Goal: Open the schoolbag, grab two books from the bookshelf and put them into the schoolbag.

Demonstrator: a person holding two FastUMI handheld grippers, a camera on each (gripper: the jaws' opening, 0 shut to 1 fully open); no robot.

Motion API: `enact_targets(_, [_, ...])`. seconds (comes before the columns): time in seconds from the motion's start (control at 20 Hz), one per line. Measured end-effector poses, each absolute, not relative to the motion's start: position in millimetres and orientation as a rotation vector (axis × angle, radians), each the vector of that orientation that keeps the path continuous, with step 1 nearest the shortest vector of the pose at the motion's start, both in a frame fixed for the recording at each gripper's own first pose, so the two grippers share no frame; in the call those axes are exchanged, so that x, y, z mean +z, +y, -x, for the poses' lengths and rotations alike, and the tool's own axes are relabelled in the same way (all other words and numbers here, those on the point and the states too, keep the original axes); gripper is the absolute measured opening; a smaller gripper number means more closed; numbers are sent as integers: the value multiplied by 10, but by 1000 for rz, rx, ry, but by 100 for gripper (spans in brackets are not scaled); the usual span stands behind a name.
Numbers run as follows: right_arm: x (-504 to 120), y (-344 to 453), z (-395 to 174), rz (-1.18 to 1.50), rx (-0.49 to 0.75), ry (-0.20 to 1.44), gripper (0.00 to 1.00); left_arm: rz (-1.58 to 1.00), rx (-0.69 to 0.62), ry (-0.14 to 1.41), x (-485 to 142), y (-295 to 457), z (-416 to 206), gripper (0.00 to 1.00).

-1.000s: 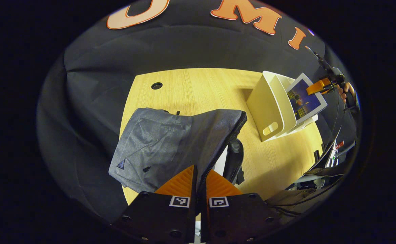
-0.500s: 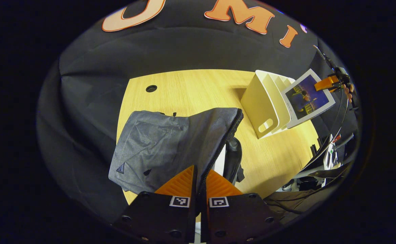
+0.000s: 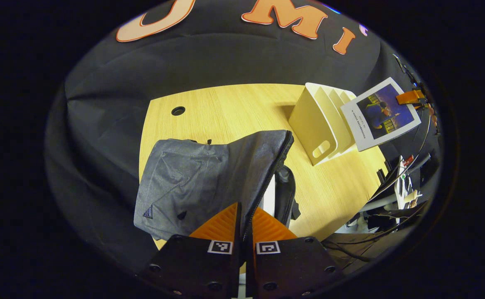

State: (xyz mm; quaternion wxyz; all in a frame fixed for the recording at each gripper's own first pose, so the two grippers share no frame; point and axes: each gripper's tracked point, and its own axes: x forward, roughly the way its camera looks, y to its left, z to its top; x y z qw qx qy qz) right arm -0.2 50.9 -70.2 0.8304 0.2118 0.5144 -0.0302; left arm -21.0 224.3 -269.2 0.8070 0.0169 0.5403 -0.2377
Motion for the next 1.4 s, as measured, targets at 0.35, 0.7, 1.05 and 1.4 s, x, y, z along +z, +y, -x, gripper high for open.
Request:
enact_targets(0.35, [-685, 1104, 199, -541, 62, 1072, 29, -61, -531, 1147, -2643, 2299, 160, 7])
enact_targets(0.7, [-913, 1598, 313, -692, 105, 1041, 29, -67, -537, 1128, -2577, 2480, 76, 7])
enact_targets(1.05, [-1343, 2131, 383, -828, 130, 1062, 28, -93, -535, 1097, -2474, 2731, -49, 7])
enact_targets(1.4, [-1620, 2699, 186, -914, 170, 1027, 28, -102, -548, 1059, -2336, 2849, -132, 7])
